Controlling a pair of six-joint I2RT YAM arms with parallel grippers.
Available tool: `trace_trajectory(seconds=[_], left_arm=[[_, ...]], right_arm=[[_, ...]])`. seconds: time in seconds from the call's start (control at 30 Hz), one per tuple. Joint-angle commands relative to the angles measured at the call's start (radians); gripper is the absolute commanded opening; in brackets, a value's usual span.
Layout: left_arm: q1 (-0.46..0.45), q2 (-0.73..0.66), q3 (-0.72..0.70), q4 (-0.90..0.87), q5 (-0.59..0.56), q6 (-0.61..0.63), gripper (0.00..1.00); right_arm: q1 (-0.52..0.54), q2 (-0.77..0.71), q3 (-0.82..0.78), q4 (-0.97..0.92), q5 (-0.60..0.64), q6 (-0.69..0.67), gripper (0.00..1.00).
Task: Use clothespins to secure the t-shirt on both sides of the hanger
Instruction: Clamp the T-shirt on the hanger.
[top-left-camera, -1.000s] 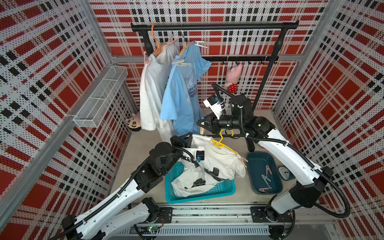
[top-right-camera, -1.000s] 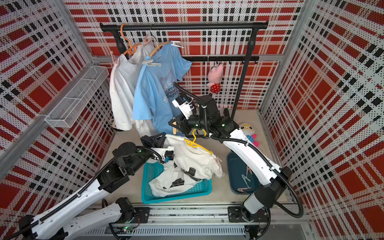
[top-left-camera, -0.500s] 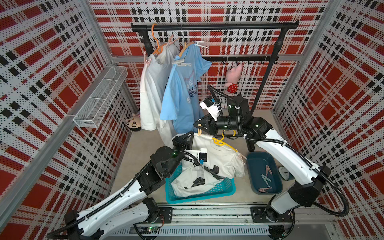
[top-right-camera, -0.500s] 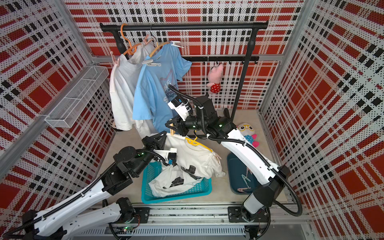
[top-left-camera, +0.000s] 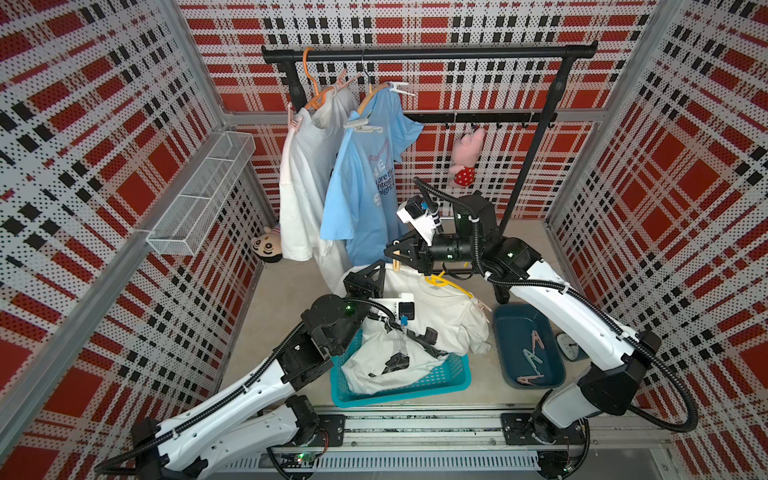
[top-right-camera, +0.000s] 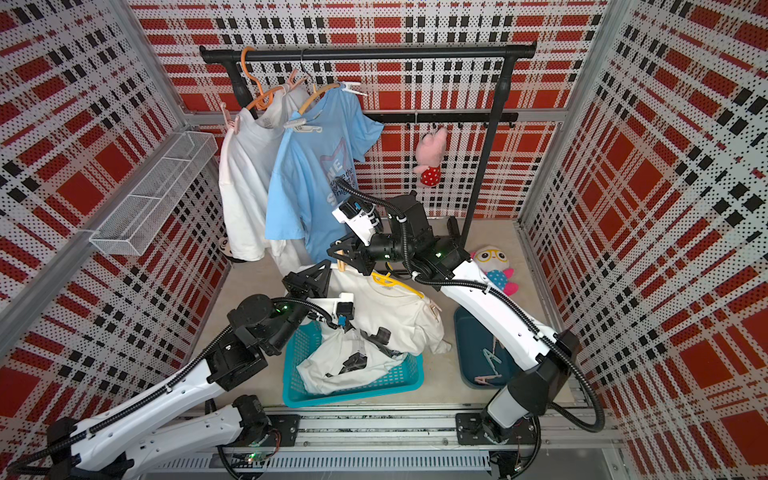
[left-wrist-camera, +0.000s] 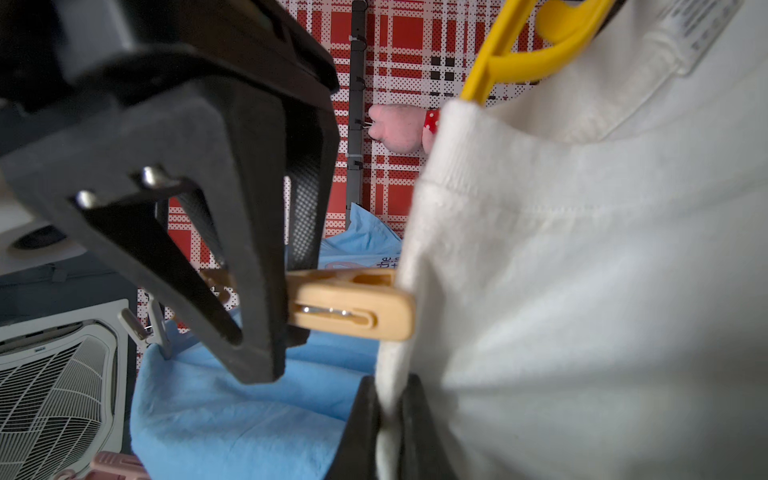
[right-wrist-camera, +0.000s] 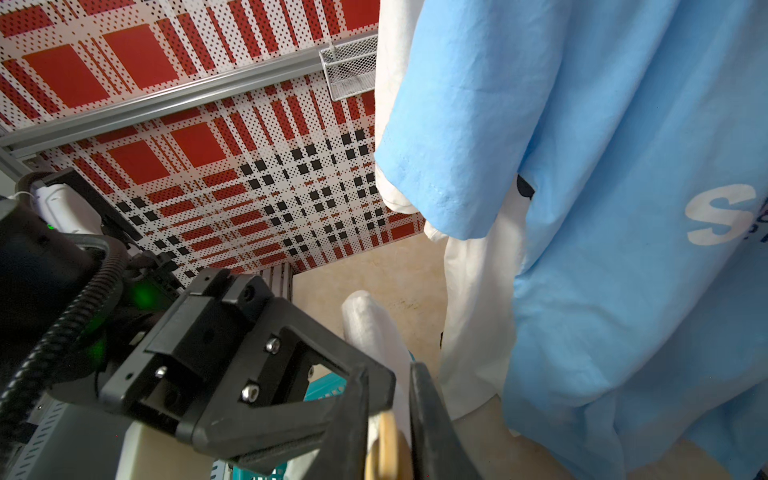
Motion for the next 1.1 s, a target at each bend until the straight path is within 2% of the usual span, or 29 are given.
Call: trace_trajectory(seconds=[0.0,0.3,0.43,0.53,0.73,1.07], left_arm=[[-0.004,-0.004,0.050,0.070,-0.003,-0.091,0.00],[-0.005,0.001,0.097,-0.011,0.017,-0.194,0.00],[0.004,0.020,0.152,-0.075,0.033,-0.285,0.00],[0.018,0.024,0.191,-0.101,0.101,-0.387,0.00],[0.037,0.027,0.223,-0.132,0.170,-0.439,0.00],[0.033,0.038,0.232,-0.136,0.166,-0.442,0.00]], right_arm=[[0.026,-0.030,-0.018,-0.058,0.029,-0.123,0.00],[0.026,-0.069,-0.113,-0.049,0.038,-0.239,0.00],[0.026,-0.099,-0.148,-0.036,0.037,-0.282,0.00],[0.027,-0.097,-0.140,-0.065,0.036,-0.306,0.00],[0.027,-0.081,-0.128,-0.101,0.050,-0.311,0.00],[0.026,-0.067,-0.136,-0.109,0.102,-0.303,0.00]])
